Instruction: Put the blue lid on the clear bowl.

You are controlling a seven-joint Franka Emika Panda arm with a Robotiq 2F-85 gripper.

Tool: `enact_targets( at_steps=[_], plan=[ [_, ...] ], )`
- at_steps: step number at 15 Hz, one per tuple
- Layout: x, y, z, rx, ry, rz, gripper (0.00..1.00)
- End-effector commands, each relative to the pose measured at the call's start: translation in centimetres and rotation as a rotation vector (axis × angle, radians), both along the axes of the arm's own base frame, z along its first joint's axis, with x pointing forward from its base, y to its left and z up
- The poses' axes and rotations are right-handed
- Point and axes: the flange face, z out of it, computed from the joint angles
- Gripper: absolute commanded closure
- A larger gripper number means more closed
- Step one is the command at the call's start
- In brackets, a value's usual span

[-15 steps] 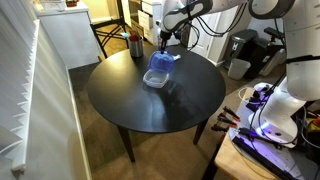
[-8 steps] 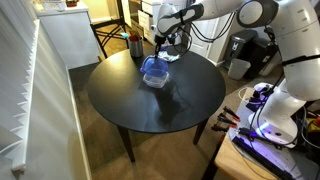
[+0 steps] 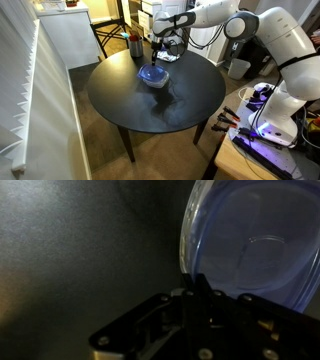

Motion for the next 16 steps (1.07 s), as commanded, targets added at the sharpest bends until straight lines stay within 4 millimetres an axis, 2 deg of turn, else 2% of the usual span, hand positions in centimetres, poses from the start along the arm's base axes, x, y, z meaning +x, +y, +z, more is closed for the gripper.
enact_targets(
  at_steps=[1, 7, 12, 13, 14, 16],
  plan=[
    [0.4, 0.1, 0.1, 0.054, 0.049, 0.039, 0.98],
    [0.7, 0.0, 0.3, 0.052, 0.090, 0.048, 0.98],
    [0.5, 0.1, -0.9, 0.033, 0.139, 0.047, 0.97],
    [0.6, 0.1, -1.1, 0.032, 0.138, 0.044, 0.68],
    [0.6, 0.0, -1.3, 0.031, 0.139, 0.044, 0.68],
    [0.7, -0.1, -1.4, 0.029, 0.136, 0.041, 0.56]
  ],
)
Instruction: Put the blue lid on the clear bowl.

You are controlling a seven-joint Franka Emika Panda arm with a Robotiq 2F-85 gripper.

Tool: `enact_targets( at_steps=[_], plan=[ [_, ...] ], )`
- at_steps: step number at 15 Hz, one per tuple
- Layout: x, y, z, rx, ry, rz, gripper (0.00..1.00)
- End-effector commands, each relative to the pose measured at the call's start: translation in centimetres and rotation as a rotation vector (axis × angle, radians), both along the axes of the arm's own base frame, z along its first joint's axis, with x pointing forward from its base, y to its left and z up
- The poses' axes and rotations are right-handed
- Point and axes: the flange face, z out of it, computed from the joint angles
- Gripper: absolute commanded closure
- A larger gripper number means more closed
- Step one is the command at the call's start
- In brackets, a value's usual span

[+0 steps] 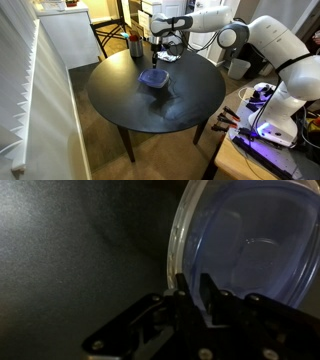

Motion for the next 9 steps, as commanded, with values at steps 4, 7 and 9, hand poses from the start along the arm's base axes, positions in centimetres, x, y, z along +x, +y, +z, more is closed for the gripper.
enact_targets(
  at_steps=[4, 7, 9],
  plan=[
    [0.27, 0.10, 0.33, -0.011, 0.002, 0.010, 0.31],
    [0.35, 0.06, 0.62, -0.010, -0.005, 0.010, 0.12],
    [0.47, 0.03, 1.00, -0.009, -0.018, 0.008, 0.02]
  ],
)
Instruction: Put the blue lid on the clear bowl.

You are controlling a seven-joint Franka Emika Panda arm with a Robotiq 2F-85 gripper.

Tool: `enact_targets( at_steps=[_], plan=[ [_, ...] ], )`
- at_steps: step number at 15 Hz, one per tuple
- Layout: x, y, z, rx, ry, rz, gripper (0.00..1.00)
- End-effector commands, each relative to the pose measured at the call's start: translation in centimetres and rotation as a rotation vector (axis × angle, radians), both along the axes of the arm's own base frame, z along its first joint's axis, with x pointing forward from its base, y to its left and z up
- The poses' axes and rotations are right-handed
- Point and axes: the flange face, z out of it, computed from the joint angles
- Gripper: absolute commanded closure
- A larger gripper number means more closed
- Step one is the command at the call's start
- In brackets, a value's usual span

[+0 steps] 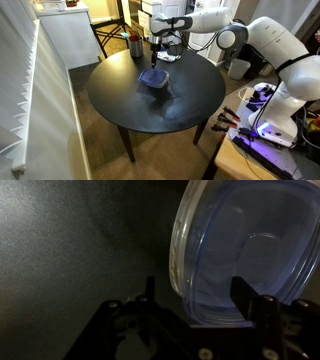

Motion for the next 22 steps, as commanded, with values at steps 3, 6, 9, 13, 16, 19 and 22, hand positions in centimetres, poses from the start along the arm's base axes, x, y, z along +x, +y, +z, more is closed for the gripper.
enact_targets(
  at_steps=[3, 6, 9, 13, 16, 19, 22],
  plan=[
    [0.6, 0.1, 1.9, -0.014, -0.048, 0.006, 0.00],
    [1.1, 0.7, 3.2, -0.040, -0.101, 0.013, 0.00],
    [1.5, 2.1, 4.4, -0.072, -0.150, 0.034, 0.00],
    [1.7, 4.5, 6.4, -0.143, -0.206, 0.071, 0.00],
    [1.5, 5.3, 8.1, -0.189, -0.222, 0.089, 0.00],
    [1.5, 5.9, 8.8, -0.215, -0.239, 0.109, 0.00],
    [1.5, 6.7, 8.5, -0.228, -0.245, 0.135, 0.25]
  ],
)
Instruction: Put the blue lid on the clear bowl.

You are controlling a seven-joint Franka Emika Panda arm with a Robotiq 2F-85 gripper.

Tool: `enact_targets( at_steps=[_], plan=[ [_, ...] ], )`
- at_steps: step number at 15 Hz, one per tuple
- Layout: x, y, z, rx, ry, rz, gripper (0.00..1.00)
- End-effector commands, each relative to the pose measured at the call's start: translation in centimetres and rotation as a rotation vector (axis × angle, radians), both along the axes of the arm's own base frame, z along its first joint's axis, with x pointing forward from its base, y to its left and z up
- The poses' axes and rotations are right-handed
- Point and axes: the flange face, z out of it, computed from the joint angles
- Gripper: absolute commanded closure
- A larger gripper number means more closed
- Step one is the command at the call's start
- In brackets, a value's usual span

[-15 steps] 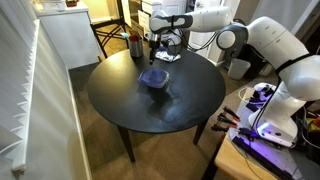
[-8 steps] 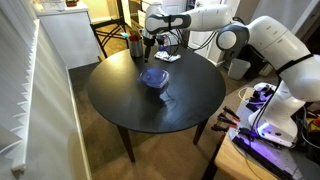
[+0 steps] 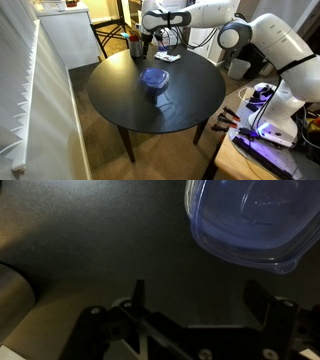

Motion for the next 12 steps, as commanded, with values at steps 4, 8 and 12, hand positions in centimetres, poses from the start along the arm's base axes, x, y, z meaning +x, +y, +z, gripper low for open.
enact_targets(
  at_steps=[4, 8, 12],
  plan=[
    [-0.8, 1.8, -1.2, -0.068, 0.009, 0.056, 0.47],
    [-0.9, 3.3, -2.4, -0.097, 0.004, 0.090, 0.74],
    [-0.7, 4.6, -3.4, -0.151, -0.038, 0.127, 0.98]
  ],
)
